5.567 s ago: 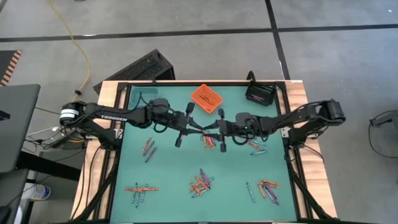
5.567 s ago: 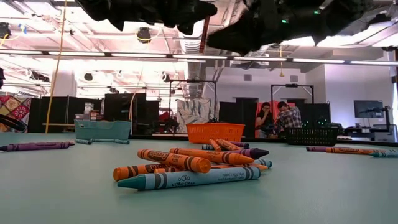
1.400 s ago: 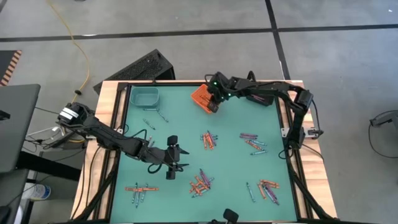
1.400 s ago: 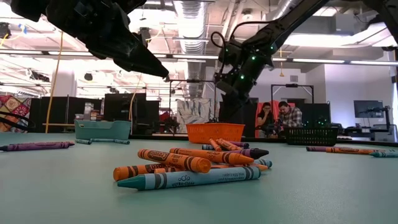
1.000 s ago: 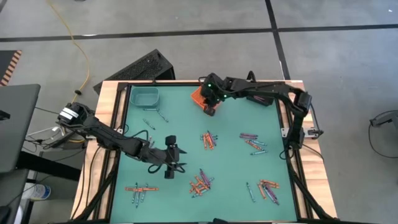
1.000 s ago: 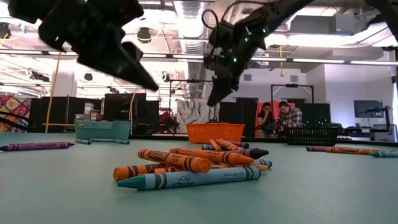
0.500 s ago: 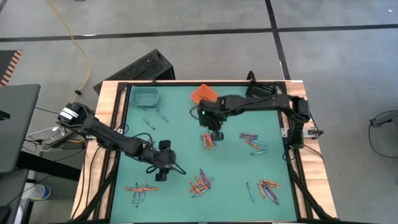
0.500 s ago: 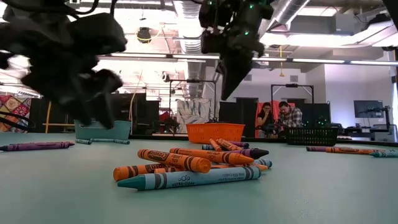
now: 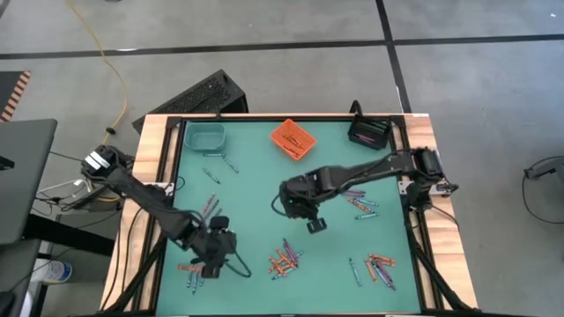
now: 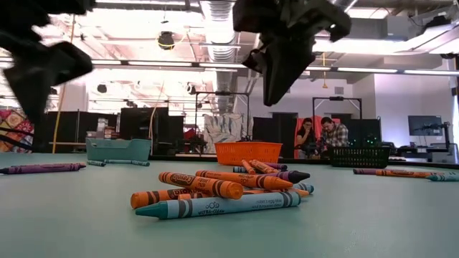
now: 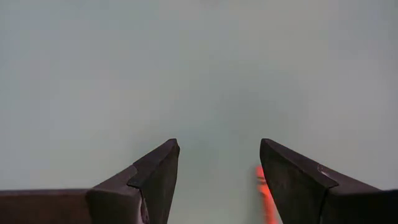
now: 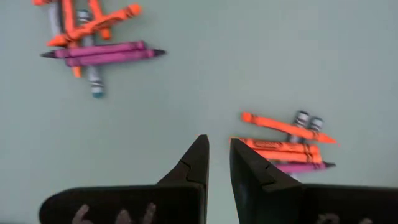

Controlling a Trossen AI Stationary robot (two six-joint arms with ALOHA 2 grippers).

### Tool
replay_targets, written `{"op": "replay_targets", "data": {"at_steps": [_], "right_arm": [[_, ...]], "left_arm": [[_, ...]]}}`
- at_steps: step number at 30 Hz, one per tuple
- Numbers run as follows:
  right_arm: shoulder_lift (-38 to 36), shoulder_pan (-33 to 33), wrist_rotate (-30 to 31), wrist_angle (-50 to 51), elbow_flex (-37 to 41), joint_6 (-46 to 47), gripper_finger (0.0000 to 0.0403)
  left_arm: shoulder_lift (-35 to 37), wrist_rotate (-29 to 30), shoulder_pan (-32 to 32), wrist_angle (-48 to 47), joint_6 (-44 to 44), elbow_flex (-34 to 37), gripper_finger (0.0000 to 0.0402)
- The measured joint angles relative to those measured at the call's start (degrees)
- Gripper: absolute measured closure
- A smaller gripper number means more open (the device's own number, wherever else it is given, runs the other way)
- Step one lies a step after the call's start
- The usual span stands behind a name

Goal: Sort crayons
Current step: Put the orange crayon into the orange bin

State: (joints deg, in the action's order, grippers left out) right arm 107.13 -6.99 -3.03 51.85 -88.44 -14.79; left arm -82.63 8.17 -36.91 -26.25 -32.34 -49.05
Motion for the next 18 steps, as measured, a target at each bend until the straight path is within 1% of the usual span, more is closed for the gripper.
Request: {"op": "replay_targets", "data": {"at_steps": [5, 8, 13, 18], "right_arm": [[0.00, -2.83, 0.01, -0.48, 0.00, 0.57, 0.0346], [0.00, -4.19, 0.01, -0.85, 0.00, 1.20, 0.0346], [0.00, -6.27, 0.01, -1.24, 0.00, 1.25, 0.0346], [0.00, -7.72, 0.03, -1.41, 0.00, 1.40, 0.0346]], "left_arm": [[0.00, 0.19, -4.59, -0.57, -8.97, -0.10, 0.0187], [0.01, 2.16, -7.37, -1.46, -13.81, -0.10, 0.0187], [0.02, 4.52, -11.24, -1.62, -17.68, -0.10, 0.0187], [-0.40, 6.66, -13.18, -3.93, -20.38, -0.10, 0.0187]]}}
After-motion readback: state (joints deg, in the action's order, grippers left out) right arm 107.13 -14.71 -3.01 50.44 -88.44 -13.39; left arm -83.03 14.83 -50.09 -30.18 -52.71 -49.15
